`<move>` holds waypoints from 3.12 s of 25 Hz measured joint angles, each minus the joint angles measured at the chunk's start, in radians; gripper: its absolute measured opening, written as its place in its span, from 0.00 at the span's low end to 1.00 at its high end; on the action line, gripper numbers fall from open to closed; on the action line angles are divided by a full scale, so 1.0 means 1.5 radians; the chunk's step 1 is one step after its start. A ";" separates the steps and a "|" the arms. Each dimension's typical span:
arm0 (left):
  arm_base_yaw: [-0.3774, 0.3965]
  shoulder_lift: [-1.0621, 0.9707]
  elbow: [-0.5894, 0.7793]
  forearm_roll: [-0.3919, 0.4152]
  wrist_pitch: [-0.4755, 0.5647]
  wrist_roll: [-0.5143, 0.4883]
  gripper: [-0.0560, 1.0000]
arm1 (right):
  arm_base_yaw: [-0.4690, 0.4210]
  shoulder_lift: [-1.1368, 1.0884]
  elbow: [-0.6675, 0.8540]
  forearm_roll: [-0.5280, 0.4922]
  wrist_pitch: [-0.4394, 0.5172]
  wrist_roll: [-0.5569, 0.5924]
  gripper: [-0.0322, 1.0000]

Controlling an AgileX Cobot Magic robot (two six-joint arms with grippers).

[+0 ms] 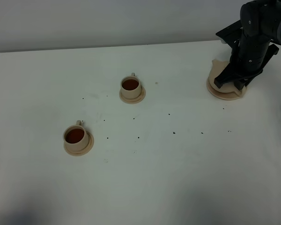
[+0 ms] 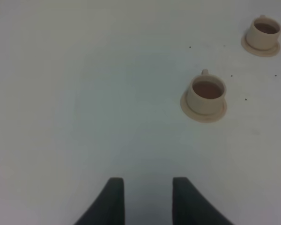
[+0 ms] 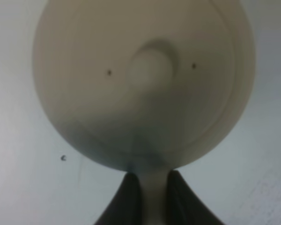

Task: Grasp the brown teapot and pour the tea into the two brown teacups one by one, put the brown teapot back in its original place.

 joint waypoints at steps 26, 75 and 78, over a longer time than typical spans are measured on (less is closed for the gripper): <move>0.000 0.000 0.000 0.000 0.000 0.000 0.34 | -0.013 -0.003 0.000 0.040 0.053 0.044 0.61; 0.000 0.000 0.000 0.000 0.000 0.000 0.34 | -0.013 -1.287 0.886 0.145 0.017 0.048 0.47; 0.000 0.000 0.000 0.000 0.000 0.000 0.34 | -0.013 -1.289 0.886 0.145 0.017 0.048 0.47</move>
